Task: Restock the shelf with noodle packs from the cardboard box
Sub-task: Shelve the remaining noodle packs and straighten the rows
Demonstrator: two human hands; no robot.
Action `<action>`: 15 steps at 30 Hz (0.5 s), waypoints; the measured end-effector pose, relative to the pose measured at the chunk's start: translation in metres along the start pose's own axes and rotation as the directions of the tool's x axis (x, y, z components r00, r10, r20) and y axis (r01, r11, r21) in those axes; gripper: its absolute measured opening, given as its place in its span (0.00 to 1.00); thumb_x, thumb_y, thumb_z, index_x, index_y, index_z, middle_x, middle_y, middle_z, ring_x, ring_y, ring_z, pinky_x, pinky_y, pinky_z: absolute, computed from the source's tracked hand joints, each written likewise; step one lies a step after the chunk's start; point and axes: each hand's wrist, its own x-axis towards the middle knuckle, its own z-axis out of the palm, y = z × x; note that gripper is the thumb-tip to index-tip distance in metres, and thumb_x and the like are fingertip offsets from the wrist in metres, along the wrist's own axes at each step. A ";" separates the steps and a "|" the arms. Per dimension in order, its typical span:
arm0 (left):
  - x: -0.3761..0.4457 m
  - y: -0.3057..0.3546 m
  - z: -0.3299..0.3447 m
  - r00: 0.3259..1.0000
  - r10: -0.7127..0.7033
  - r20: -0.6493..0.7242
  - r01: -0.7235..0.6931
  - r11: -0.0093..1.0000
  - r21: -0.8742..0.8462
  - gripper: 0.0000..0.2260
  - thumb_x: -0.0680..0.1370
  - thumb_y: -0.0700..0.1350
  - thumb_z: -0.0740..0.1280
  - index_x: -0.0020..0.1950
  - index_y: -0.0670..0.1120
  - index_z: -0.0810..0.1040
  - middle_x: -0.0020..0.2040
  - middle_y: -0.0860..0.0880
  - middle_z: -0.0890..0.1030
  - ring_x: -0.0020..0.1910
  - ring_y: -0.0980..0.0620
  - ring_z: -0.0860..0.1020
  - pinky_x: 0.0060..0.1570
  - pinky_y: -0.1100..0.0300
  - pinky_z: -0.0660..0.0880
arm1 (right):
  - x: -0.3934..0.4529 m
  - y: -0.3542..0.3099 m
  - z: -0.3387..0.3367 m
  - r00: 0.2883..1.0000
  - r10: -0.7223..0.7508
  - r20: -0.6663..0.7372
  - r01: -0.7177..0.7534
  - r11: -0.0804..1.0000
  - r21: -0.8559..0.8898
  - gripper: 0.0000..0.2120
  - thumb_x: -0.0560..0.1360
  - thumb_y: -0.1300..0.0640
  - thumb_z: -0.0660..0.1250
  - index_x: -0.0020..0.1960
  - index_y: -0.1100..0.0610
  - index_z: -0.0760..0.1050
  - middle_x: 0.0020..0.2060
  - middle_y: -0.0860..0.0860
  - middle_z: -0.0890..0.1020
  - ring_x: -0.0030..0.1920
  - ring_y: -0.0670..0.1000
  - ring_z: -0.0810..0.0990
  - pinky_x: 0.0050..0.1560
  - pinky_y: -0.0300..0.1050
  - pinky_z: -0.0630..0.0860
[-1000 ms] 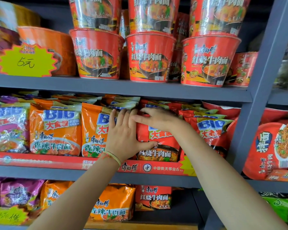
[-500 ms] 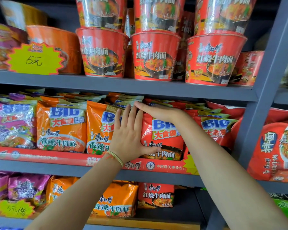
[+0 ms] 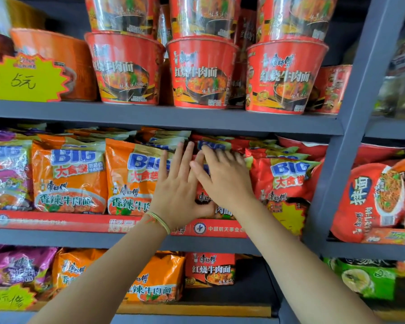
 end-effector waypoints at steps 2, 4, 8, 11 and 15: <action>0.002 -0.001 0.001 1.000 -0.003 0.023 0.003 1.000 0.012 0.47 0.71 0.72 0.57 0.80 0.42 0.59 0.79 0.40 0.60 0.80 0.40 0.54 0.75 0.35 0.50 | -0.005 0.011 0.003 1.000 -0.020 -0.020 0.021 0.998 0.053 0.32 0.80 0.37 0.44 0.72 0.55 0.70 0.65 0.53 0.78 0.65 0.56 0.75 0.69 0.54 0.64; 0.004 0.002 -0.001 0.999 0.001 -0.033 -0.001 1.000 -0.004 0.43 0.73 0.71 0.57 0.77 0.40 0.64 0.77 0.39 0.65 0.78 0.39 0.58 0.75 0.35 0.52 | -0.010 0.021 0.001 0.981 -0.039 -0.188 0.054 0.995 0.080 0.27 0.82 0.42 0.49 0.68 0.57 0.74 0.63 0.54 0.79 0.63 0.57 0.76 0.68 0.55 0.66; 0.015 0.027 0.000 0.994 0.087 -0.065 -0.088 0.996 -0.009 0.41 0.76 0.69 0.56 0.76 0.38 0.65 0.76 0.38 0.66 0.78 0.38 0.59 0.76 0.37 0.51 | -0.020 0.037 0.007 0.971 -0.028 -0.236 0.050 0.995 0.086 0.26 0.83 0.47 0.47 0.70 0.59 0.72 0.68 0.57 0.75 0.68 0.56 0.72 0.75 0.55 0.58; 0.023 0.036 0.004 0.997 0.077 -0.007 -0.077 0.997 -0.011 0.42 0.76 0.70 0.55 0.77 0.38 0.62 0.76 0.35 0.64 0.78 0.35 0.58 0.76 0.37 0.52 | -0.019 0.043 0.004 0.975 -0.027 -0.223 0.067 0.982 0.174 0.24 0.83 0.50 0.49 0.73 0.59 0.68 0.72 0.57 0.70 0.74 0.56 0.65 0.79 0.51 0.49; 0.025 0.043 0.007 0.995 0.083 -0.049 -0.082 0.997 0.011 0.41 0.74 0.69 0.59 0.76 0.39 0.66 0.75 0.32 0.65 0.75 0.31 0.61 0.74 0.34 0.55 | -0.020 0.067 -0.011 0.907 0.098 -0.411 -0.080 0.995 0.062 0.19 0.80 0.54 0.55 0.65 0.60 0.76 0.64 0.57 0.78 0.67 0.58 0.73 0.76 0.57 0.59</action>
